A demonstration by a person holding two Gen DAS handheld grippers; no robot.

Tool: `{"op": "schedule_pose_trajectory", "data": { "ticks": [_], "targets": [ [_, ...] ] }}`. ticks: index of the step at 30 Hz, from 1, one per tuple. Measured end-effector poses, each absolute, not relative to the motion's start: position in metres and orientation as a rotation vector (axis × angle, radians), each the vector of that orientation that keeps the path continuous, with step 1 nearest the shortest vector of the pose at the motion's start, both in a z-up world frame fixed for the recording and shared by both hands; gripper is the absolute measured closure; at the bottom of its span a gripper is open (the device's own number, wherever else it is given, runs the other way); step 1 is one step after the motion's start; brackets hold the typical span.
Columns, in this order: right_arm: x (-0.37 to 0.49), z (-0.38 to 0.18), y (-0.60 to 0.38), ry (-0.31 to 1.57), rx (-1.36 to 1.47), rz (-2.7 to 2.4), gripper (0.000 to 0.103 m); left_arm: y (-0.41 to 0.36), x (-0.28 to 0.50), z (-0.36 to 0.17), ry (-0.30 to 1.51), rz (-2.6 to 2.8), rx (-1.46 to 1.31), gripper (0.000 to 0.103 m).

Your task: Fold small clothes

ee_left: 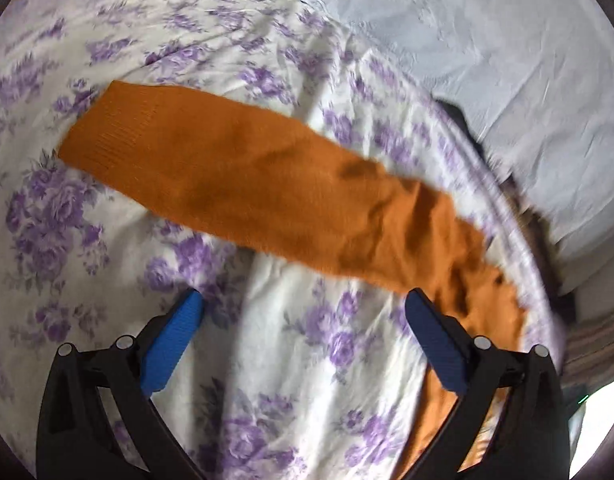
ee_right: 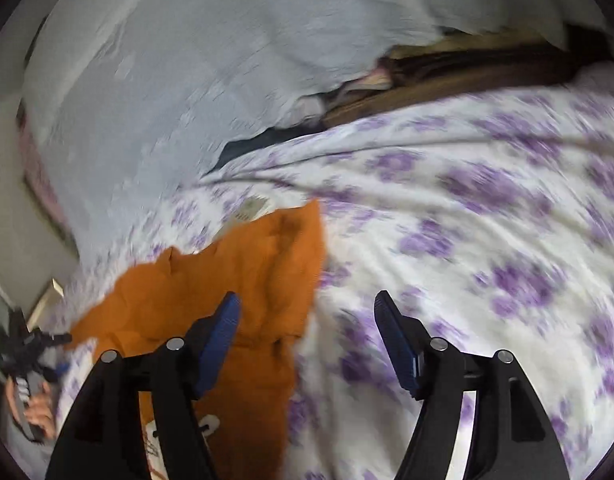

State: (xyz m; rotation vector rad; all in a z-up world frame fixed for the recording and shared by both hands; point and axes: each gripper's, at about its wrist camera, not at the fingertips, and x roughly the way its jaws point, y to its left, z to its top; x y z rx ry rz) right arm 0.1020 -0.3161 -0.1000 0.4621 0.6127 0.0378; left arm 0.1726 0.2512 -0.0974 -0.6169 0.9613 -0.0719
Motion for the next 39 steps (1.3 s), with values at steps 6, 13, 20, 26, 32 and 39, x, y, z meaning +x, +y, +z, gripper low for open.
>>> {"op": "schedule_pose_trajectory", "data": {
  "ticks": [6,13,20,26,32,39],
  "targets": [
    [0.088,-0.126,-0.347,0.657,0.681,0.023,0.033,0.280,0.185,-0.109,0.917,-0.111,-0.801,0.004],
    [0.095,-0.128,-0.339,0.673,0.638,0.026,0.027,0.293,0.197,-0.109,0.870,-0.011,-0.815,0.023],
    [0.099,-0.129,-0.336,0.687,0.622,0.037,0.022,0.306,0.205,-0.113,0.874,0.071,-0.774,0.056],
    [0.101,-0.129,-0.335,0.693,0.615,0.043,0.020,0.311,0.204,-0.113,0.880,0.028,-0.797,0.094],
    [0.105,-0.129,-0.333,0.697,0.609,0.052,0.017,0.283,0.199,-0.088,0.864,-0.003,-0.667,0.095],
    [0.110,-0.130,-0.334,0.702,0.604,0.064,0.015,0.241,0.194,-0.057,0.851,-0.029,-0.511,0.095]
  ]
}}
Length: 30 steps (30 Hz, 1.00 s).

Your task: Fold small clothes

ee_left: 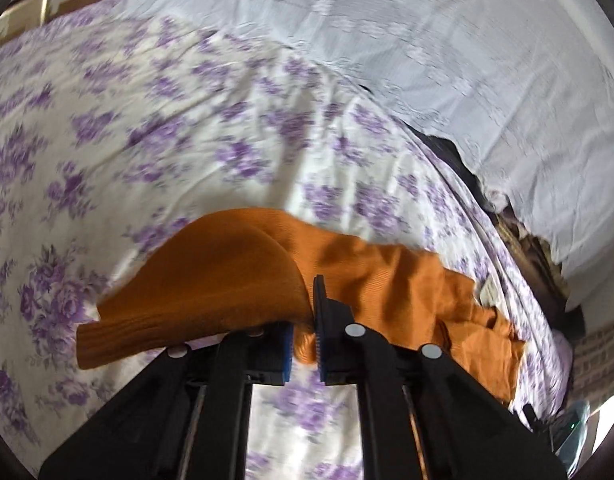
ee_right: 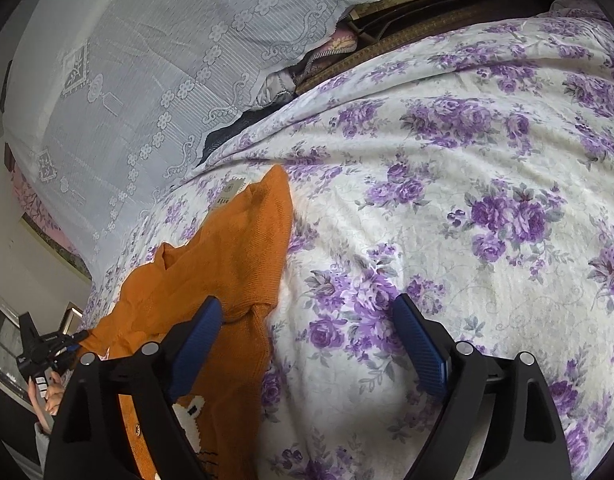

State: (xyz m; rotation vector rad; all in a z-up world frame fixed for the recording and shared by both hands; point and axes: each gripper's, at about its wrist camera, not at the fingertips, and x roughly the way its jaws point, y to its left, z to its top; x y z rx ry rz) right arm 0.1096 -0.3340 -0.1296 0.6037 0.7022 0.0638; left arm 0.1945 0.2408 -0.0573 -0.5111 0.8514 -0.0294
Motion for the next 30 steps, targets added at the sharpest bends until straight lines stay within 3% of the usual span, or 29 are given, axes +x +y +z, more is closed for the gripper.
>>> {"op": "schedule_pose_trajectory", "data": {
  "ticks": [22,30],
  "targets": [
    [0.114,-0.130,-0.332,0.715,0.585,0.076,0.010,0.081,0.188,0.011,0.770,-0.207,-0.186,0.097],
    [0.114,-0.129,-0.330,0.715,0.585,0.074,0.010,0.015,0.191,0.000,0.800,-0.292,-0.106,0.097]
  ]
}}
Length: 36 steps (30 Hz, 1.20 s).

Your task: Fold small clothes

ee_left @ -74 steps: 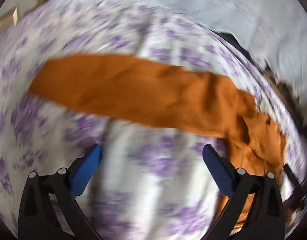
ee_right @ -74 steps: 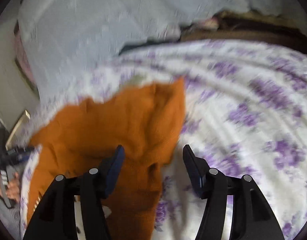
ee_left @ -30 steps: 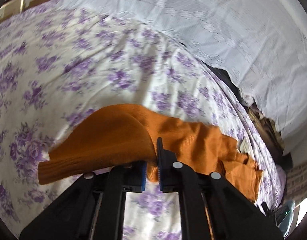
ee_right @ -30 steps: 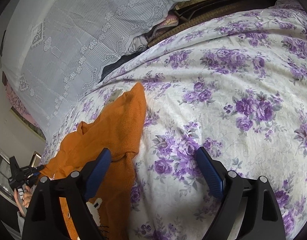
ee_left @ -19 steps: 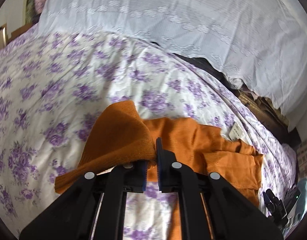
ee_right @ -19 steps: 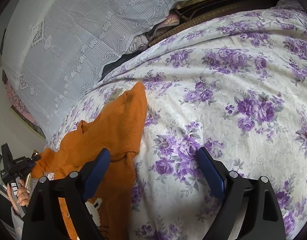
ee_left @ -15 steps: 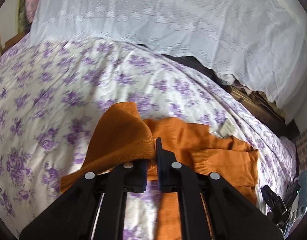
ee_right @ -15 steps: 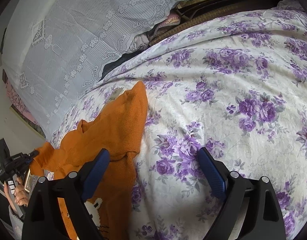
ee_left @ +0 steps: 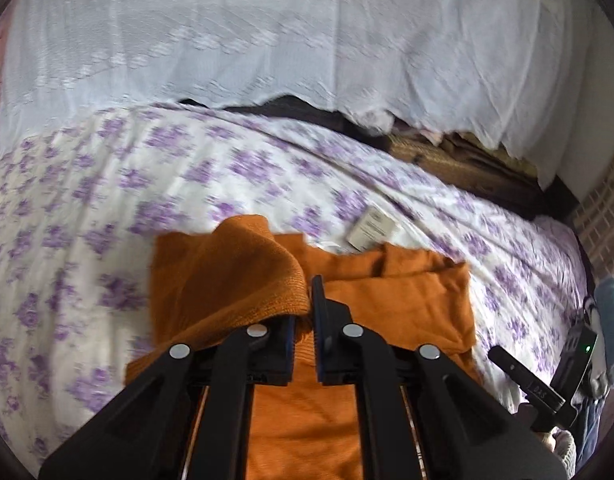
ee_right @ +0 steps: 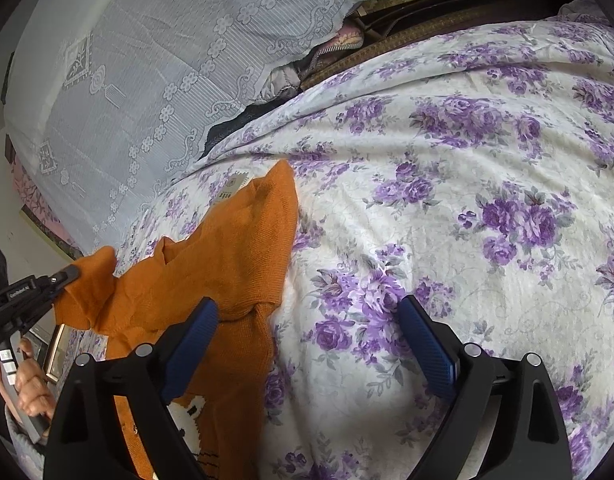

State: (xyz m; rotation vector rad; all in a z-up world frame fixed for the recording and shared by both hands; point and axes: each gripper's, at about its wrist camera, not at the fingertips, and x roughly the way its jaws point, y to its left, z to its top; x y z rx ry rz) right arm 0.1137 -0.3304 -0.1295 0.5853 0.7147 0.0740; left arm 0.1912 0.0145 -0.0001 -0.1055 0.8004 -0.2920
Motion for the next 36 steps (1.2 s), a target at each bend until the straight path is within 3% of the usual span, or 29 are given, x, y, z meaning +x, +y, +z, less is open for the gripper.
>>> {"op": "schedule_pose_trajectory", "data": {
  "ticks": [12,14,16,17,24,27,29,36],
  "targets": [
    [0.116,-0.130,-0.329,0.714,0.588,0.081,0.009,-0.078,0.198,-0.093,0.902,-0.269,0.176,0.095],
    [0.116,-0.130,-0.329,0.714,0.589,0.083,0.009,-0.086,0.189,-0.091,0.879,-0.254,0.243,0.076],
    [0.117,-0.131,-0.330,0.713,0.591,0.086,0.009,-0.089,0.180,-0.086,0.866,-0.246,0.267,0.012],
    [0.116,-0.131,-0.330,0.712,0.592,0.086,0.009,-0.088,0.171,-0.079,0.835,-0.252,0.274,0.006],
    [0.114,-0.129,-0.331,0.703,0.591,0.088,0.009,-0.047,0.127,-0.028,0.690,-0.264,0.315,0.005],
    [0.109,-0.122,-0.329,0.672,0.575,0.095,0.016,0.003,0.137,-0.012,0.673,-0.172,0.227,0.005],
    [0.105,-0.113,-0.318,0.649,0.527,0.125,0.026,0.041,0.153,-0.012,0.697,-0.098,0.126,0.005],
    [0.098,-0.065,-0.191,0.615,0.036,0.342,0.029,0.118,0.216,-0.061,0.869,0.003,-0.088,0.004]
  ]
}}
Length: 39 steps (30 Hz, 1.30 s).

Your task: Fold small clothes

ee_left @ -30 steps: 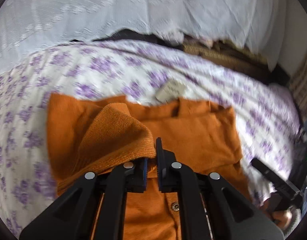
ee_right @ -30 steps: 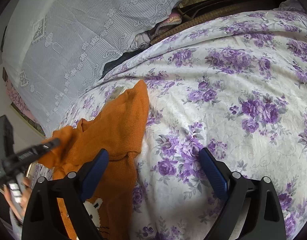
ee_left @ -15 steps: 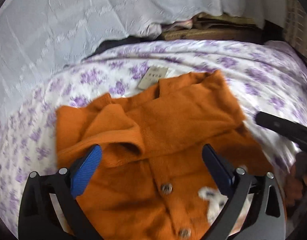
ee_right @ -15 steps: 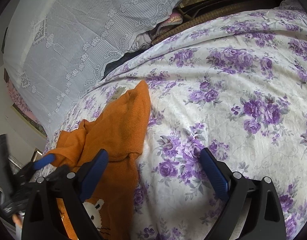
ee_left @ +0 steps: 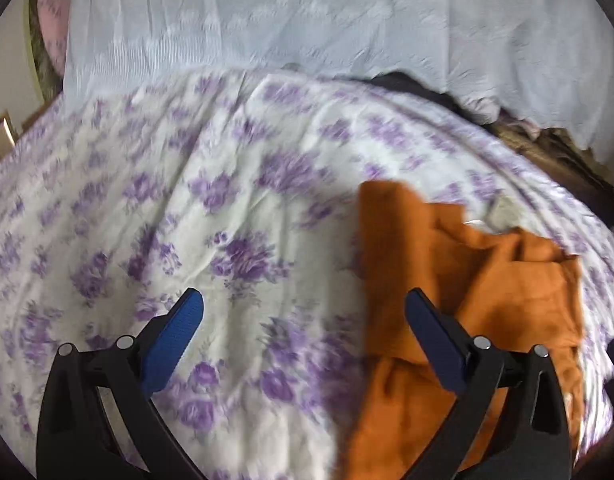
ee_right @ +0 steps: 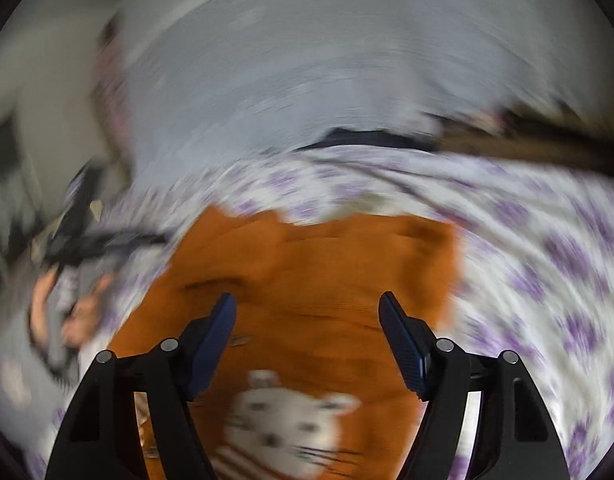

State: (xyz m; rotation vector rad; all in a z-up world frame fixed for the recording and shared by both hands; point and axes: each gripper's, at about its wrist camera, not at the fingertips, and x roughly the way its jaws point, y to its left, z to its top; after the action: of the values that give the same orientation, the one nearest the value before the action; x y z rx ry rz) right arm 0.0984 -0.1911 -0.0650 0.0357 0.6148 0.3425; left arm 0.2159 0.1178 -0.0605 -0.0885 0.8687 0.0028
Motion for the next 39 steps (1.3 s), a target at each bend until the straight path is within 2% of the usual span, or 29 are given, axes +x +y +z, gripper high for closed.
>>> {"op": "schedule_pose_trajectory", "data": {
  "ticks": [5,8,9,10,11,13,17,20,22,24,25,26,29,33,36,39],
  "targets": [
    [0.114,-0.069,-0.092,0.631,-0.354,0.424,0.029,0.126,0.244,-0.101,0.986,0.020,-0.077,0.004],
    [0.127,-0.083,-0.053,0.633,-0.524,0.419,0.029,0.132,0.245,-0.101,0.981,-0.001,-0.116,0.004],
    [0.131,-0.087,-0.046,0.632,-0.565,0.405,0.030,0.131,0.245,-0.103,0.984,0.000,-0.108,0.004],
    [0.135,-0.092,-0.040,0.623,-0.610,0.383,0.035,0.129,0.246,-0.103,0.984,0.007,-0.095,0.004],
    [0.139,-0.094,-0.038,0.616,-0.632,0.366,0.059,0.128,0.246,-0.103,0.981,0.012,-0.086,0.004],
    [0.150,-0.088,-0.051,0.646,-0.559,0.350,0.096,0.127,0.245,-0.104,0.979,0.015,-0.080,0.004],
    [0.171,-0.065,-0.130,0.679,-0.150,0.272,0.097,0.127,0.244,-0.104,0.981,0.016,-0.079,0.004],
    [0.184,-0.085,-0.220,0.789,0.210,0.173,0.095,0.125,0.241,-0.104,0.982,0.025,-0.064,0.004],
    [0.181,-0.111,-0.265,0.862,0.396,0.148,0.083,0.122,0.236,-0.099,0.971,0.044,-0.038,0.004],
    [0.166,-0.119,-0.288,0.837,0.541,0.218,0.076,0.119,0.229,-0.088,0.934,0.067,-0.011,0.004],
    [0.156,-0.115,-0.297,0.803,0.593,0.225,0.060,0.116,0.225,-0.080,0.907,0.071,0.000,0.004],
    [0.151,-0.107,-0.302,0.768,0.606,0.205,0.053,0.112,0.222,-0.070,0.876,0.065,0.008,0.004],
    [0.145,-0.075,-0.297,0.654,0.525,0.187,0.053,0.093,0.216,-0.050,0.838,0.013,0.026,0.004],
    [0.170,-0.061,-0.263,0.677,0.391,0.253,0.055,0.049,0.227,-0.046,0.856,-0.062,0.092,0.004],
    [0.188,-0.067,-0.246,0.700,0.316,0.245,0.056,0.024,0.248,-0.069,0.897,0.025,0.213,0.004],
    [0.205,-0.089,-0.238,0.770,0.245,0.208,0.056,0.039,0.269,-0.102,0.947,0.156,0.242,0.004]
  ]
}}
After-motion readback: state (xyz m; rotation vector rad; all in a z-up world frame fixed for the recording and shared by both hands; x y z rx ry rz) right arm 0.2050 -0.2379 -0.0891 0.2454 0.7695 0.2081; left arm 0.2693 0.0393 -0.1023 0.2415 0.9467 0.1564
